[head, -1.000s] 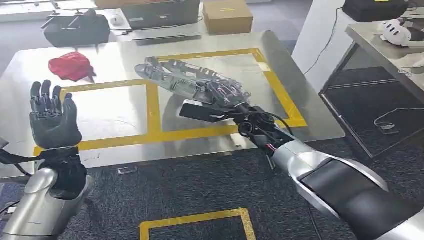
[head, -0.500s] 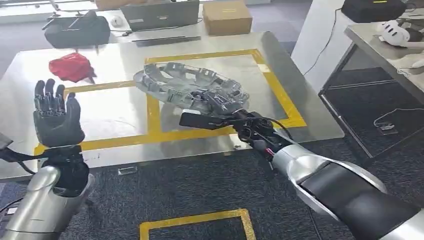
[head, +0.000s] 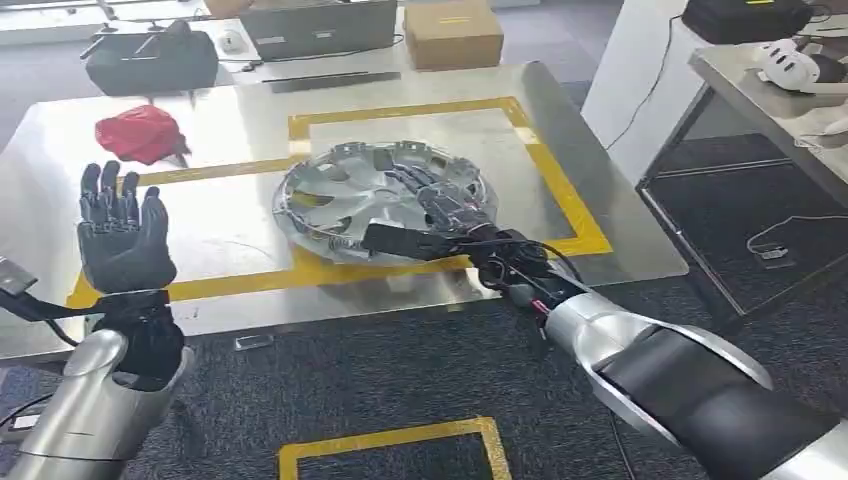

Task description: Take the parts from the cabinet and place them on the table.

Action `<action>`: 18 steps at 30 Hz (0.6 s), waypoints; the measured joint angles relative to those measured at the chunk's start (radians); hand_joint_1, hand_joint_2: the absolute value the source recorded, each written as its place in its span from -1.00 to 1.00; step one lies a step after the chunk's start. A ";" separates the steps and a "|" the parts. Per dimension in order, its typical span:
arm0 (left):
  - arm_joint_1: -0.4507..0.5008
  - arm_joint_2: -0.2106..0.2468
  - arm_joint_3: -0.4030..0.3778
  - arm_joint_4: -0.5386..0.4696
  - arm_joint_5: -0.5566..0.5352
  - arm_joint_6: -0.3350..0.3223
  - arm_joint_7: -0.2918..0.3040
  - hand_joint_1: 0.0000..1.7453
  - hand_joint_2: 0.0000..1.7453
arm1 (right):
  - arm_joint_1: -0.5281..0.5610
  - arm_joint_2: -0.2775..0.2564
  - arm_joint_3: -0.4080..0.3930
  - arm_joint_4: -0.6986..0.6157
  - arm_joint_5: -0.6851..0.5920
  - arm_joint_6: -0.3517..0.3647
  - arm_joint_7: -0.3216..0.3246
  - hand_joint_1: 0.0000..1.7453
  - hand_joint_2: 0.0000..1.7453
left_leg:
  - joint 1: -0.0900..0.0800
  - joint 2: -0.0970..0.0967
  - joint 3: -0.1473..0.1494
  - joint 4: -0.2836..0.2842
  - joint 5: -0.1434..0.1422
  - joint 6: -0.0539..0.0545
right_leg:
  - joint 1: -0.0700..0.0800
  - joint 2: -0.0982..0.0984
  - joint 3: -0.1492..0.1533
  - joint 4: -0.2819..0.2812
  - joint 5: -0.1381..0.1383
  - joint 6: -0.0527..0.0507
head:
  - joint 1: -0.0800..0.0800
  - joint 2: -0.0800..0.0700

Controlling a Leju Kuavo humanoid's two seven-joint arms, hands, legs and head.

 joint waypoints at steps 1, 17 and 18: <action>0.000 0.000 0.000 0.002 0.000 0.000 -0.001 -1.00 1.00 | 0.000 0.000 0.000 0.000 0.000 0.000 -0.001 -1.00 -1.00 | 0.000 0.000 0.000 0.000 0.000 0.000 | 0.000 0.000 0.000 0.000 0.000 0.000 | 0.000 0.000; 0.000 0.000 0.000 0.017 0.003 0.009 -0.003 -1.00 -1.00 | 0.000 -0.007 -0.023 0.000 -0.071 0.025 -0.024 -1.00 -1.00 | 0.000 0.000 0.000 0.000 0.000 0.000 | 0.000 0.000 0.000 0.000 0.000 0.000 | 0.001 0.000; 0.000 0.001 0.000 0.019 0.003 0.010 -0.003 -1.00 -1.00 | 0.000 -0.007 -0.029 0.000 -0.091 0.038 -0.032 -1.00 -1.00 | 0.000 0.000 0.000 0.000 0.000 0.000 | 0.000 0.000 0.000 0.000 0.000 0.000 | 0.001 0.000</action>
